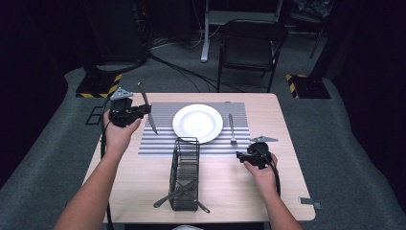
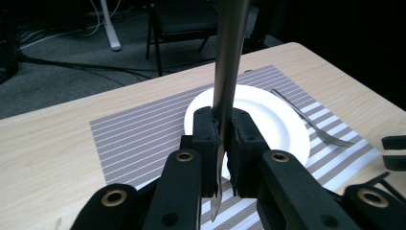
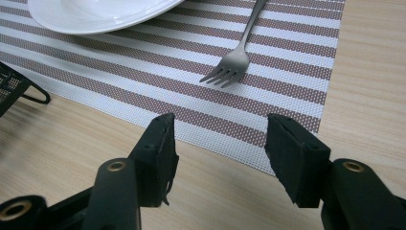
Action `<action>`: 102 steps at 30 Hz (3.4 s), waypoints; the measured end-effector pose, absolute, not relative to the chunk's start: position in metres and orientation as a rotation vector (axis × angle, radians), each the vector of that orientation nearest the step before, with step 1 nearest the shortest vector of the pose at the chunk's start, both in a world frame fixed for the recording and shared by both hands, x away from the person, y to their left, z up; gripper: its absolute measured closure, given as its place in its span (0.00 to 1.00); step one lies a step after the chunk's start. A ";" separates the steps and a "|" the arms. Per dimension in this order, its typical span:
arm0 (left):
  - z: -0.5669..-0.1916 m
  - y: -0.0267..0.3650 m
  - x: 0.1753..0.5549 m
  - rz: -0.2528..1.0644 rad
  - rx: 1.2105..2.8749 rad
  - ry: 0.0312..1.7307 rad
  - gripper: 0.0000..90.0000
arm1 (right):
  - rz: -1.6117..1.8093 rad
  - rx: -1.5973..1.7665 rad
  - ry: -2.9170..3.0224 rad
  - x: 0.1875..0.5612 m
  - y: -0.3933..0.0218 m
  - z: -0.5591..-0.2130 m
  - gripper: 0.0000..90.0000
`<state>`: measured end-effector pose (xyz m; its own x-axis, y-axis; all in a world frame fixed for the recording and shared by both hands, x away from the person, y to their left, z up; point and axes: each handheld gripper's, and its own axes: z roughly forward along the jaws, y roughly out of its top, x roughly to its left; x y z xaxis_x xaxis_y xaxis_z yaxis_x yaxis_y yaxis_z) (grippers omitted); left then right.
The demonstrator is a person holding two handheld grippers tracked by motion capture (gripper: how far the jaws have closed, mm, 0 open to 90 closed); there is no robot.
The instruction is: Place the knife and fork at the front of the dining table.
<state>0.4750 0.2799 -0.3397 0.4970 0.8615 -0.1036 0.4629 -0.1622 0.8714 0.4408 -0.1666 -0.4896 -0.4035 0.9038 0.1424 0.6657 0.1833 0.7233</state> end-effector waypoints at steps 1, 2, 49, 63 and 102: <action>-0.341 0.281 0.476 0.531 1.799 1.121 0.92 | 1.053 1.490 2.148 0.441 -0.167 -0.490 0.48; -0.345 0.282 0.477 0.536 1.793 1.128 0.92 | 1.054 1.495 2.145 0.441 -0.166 -0.490 0.48; -0.420 0.290 0.492 0.503 1.809 1.269 0.92 | 1.054 1.511 2.148 0.441 -0.167 -0.491 0.48; -0.425 0.286 0.510 0.488 1.779 1.300 0.92 | 1.061 1.508 2.145 0.442 -0.168 -0.491 0.48; -0.462 0.263 0.554 0.440 1.645 1.446 0.92 | 1.063 1.544 2.146 0.445 -0.173 -0.495 0.48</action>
<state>0.5545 0.2630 -0.4616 0.2607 0.9253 -0.2754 0.6148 0.0608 0.7863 0.4449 -0.1733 -0.4954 -0.3831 0.9062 0.1790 0.6915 0.1529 0.7060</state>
